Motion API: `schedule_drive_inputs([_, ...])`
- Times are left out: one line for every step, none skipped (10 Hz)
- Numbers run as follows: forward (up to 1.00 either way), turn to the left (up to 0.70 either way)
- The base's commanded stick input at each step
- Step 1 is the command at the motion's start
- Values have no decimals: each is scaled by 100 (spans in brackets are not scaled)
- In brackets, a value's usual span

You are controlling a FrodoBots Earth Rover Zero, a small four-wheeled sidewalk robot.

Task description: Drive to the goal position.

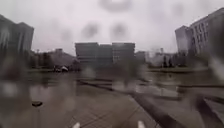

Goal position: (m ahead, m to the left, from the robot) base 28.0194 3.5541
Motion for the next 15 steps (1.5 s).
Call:
schedule_drive_inputs([70,0])
schedule_drive_inputs([70,0])
schedule_drive_inputs([70,0])
schedule_drive_inputs([70,0])
schedule_drive_inputs([70,0])
schedule_drive_inputs([70,0])
schedule_drive_inputs([70,0])
schedule_drive_inputs([70,0])
schedule_drive_inputs([70,0])
schedule_drive_inputs([70,0])
schedule_drive_inputs([70,0])
schedule_drive_inputs([70,0])
schedule_drive_inputs([70,0])
schedule_drive_inputs([70,0])
schedule_drive_inputs([70,0])
